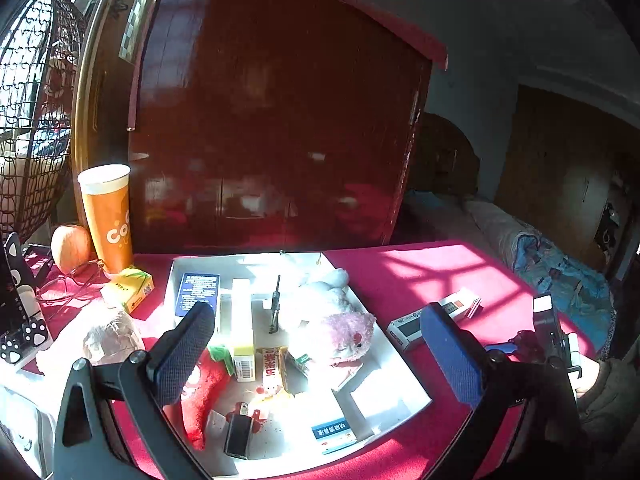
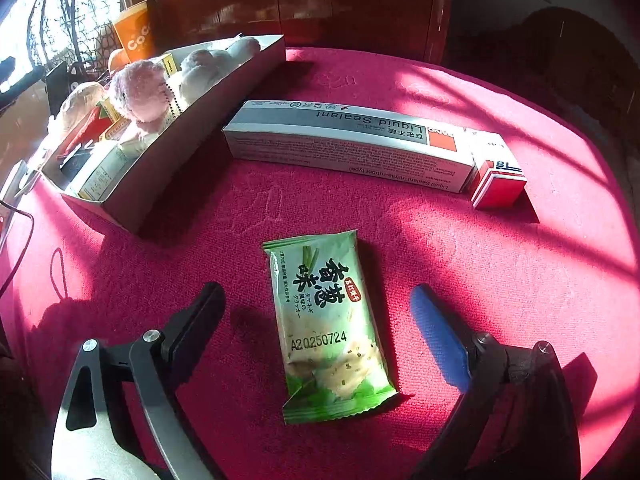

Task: Organize objects
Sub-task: 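Grasp the green snack packet with the right gripper while the left gripper approaches the sealant box, then grasp the white Liquid Sealant box with the left gripper while the right gripper holds the snack packet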

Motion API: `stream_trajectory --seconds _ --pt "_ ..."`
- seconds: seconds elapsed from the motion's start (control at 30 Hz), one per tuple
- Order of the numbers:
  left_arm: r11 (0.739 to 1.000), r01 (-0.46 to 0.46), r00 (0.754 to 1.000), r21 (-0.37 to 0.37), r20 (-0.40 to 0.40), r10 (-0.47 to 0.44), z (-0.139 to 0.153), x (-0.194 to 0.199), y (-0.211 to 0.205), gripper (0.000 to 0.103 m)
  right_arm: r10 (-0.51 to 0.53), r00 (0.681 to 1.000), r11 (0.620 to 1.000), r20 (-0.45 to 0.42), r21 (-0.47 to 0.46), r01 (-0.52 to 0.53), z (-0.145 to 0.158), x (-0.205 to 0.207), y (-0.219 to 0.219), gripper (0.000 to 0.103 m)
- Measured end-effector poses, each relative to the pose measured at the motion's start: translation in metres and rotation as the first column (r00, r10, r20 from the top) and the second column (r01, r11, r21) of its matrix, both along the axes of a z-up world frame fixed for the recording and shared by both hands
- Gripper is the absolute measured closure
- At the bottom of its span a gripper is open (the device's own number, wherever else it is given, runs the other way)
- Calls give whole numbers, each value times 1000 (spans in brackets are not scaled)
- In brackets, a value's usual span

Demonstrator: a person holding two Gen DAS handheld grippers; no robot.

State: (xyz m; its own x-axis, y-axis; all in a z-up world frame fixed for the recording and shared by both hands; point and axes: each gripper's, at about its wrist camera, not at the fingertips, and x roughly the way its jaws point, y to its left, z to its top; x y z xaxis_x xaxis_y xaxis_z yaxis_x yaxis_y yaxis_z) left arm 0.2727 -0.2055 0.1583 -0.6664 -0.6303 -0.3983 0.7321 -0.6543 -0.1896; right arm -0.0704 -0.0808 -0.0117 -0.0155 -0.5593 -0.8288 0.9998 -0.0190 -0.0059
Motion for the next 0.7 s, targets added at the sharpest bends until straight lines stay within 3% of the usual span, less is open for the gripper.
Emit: stream_trajectory --seconds 0.1,0.13,0.23,0.33,0.47,0.6,0.7 --pt "999 -31 997 -13 -64 31 27 24 -17 0 24 999 1000 -22 -7 -25 0 5 5 15" --pt "999 -33 998 -12 -62 33 34 24 -22 0 28 999 1000 -24 -9 -28 1 5 7 23" --pt "999 32 999 -20 -24 -32 47 4 -31 0 34 999 999 -2 -11 -34 6 5 18 67" --pt "987 163 986 -6 38 -162 45 -43 -33 0 29 999 999 28 -17 -29 7 4 33 67" --pt "935 350 923 51 150 -353 25 -127 -30 0 -81 984 995 160 -52 91 7 -24 56 67" --pt "866 473 850 161 176 -497 -4 -209 -25 0 -173 913 966 369 -117 230 1 -56 80 67" --pt "829 509 804 230 217 -554 -35 -264 -22 0 -189 885 956 425 -125 264 -1 -61 85 67"
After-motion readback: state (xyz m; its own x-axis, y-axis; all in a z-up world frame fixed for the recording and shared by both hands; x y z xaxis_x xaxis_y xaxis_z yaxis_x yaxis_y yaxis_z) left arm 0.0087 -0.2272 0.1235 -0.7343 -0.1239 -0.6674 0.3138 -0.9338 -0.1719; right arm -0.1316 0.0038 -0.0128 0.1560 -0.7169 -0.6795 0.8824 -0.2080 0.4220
